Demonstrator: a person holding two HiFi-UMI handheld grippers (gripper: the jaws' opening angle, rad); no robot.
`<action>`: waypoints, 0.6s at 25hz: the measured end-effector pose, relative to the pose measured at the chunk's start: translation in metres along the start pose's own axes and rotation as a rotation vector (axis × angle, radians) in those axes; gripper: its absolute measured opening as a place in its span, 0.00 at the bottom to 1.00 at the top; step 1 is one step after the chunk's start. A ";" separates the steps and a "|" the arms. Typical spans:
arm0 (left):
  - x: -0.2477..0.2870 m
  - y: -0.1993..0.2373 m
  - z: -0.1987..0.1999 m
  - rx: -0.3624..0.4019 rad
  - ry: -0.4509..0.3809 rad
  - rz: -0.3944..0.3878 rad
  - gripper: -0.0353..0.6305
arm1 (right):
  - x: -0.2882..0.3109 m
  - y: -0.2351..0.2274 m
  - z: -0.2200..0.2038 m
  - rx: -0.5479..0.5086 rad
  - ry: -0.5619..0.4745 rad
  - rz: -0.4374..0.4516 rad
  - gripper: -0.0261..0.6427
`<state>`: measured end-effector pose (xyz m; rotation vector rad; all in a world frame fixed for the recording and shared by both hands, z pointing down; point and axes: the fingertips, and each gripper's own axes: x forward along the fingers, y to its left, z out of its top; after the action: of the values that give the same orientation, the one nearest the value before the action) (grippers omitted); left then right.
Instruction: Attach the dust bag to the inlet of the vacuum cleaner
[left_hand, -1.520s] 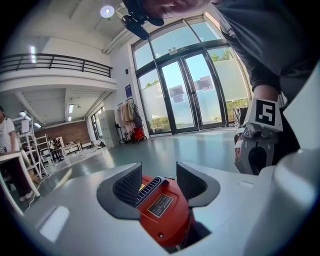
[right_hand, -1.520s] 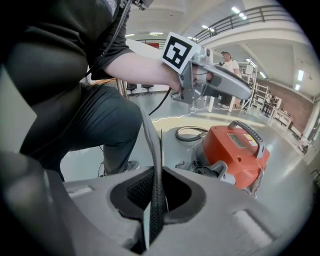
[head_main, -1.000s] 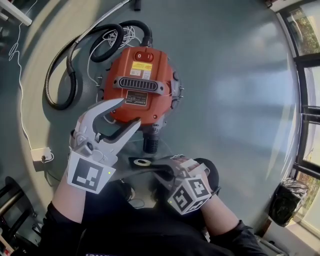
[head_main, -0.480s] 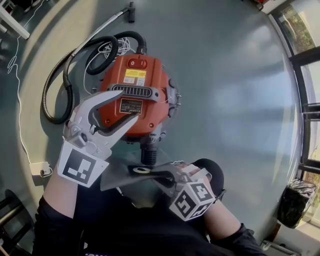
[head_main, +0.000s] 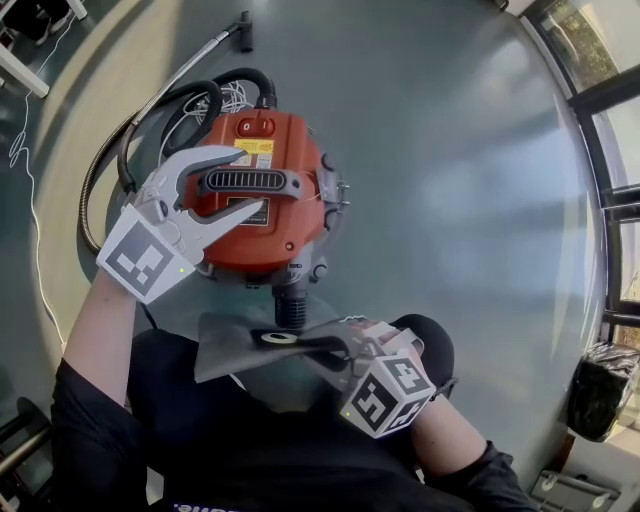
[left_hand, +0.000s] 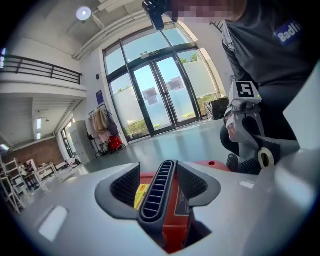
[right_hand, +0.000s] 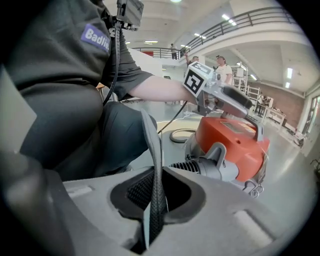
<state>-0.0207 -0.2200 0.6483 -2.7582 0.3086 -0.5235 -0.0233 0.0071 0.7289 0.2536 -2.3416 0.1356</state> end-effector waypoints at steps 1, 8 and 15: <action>0.003 -0.001 -0.002 -0.008 0.002 -0.030 0.42 | 0.000 0.000 -0.001 0.003 0.002 -0.003 0.06; 0.016 -0.001 -0.026 -0.027 0.070 -0.101 0.42 | 0.001 -0.005 -0.005 0.013 0.004 -0.015 0.06; 0.019 -0.002 -0.039 0.083 0.140 -0.088 0.31 | 0.000 -0.011 -0.003 0.017 -0.001 -0.031 0.06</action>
<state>-0.0178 -0.2338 0.6894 -2.6690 0.1940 -0.7375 -0.0186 -0.0029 0.7313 0.2984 -2.3367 0.1400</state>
